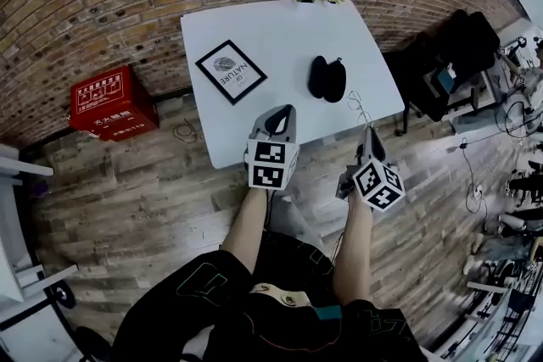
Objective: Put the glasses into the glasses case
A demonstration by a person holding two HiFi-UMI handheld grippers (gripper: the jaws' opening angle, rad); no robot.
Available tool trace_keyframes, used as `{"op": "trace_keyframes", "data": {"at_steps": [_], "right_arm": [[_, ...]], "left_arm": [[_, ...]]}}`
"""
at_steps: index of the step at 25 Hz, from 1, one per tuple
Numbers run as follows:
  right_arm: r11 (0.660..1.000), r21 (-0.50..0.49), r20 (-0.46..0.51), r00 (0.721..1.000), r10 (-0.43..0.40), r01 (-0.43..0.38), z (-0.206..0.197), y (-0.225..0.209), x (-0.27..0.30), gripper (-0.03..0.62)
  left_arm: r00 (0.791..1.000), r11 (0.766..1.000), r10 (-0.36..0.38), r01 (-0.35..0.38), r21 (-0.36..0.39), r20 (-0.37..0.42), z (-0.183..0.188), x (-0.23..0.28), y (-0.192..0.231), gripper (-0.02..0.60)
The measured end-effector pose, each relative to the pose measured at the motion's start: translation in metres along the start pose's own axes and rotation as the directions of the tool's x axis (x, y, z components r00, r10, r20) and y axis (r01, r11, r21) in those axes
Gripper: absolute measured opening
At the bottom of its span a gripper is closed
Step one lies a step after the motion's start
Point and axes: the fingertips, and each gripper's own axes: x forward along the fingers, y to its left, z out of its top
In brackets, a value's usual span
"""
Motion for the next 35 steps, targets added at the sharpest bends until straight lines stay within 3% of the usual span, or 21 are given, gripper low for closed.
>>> {"op": "trace_keyframes", "data": {"at_steps": [9,14,21,35], "right_arm": [[0.994,0.104,-0.024,0.999,-0.026,0.028,-0.007,-0.012,0.06,0.017],[0.977,0.176,-0.057,0.992,-0.11,0.118,-0.025,-0.029,0.097,0.017],[0.954,0.254,-0.125,0.983,-0.132,0.16,-0.062,-0.042,0.133,0.017],[0.945,0.253,-0.162,0.972,-0.169,0.206,-0.082,-0.054,0.19,0.017]], "left_arm": [[0.999,0.999,0.018,-0.015,0.052,-0.052,0.006,0.04,0.023,0.0],[0.99,0.998,0.037,-0.029,0.062,-0.135,-0.011,0.067,0.044,0.0],[0.974,0.997,0.022,-0.003,0.081,-0.225,-0.039,0.105,0.051,0.0],[0.949,0.992,0.007,0.034,0.124,-0.315,-0.06,0.156,0.06,0.0]]}}
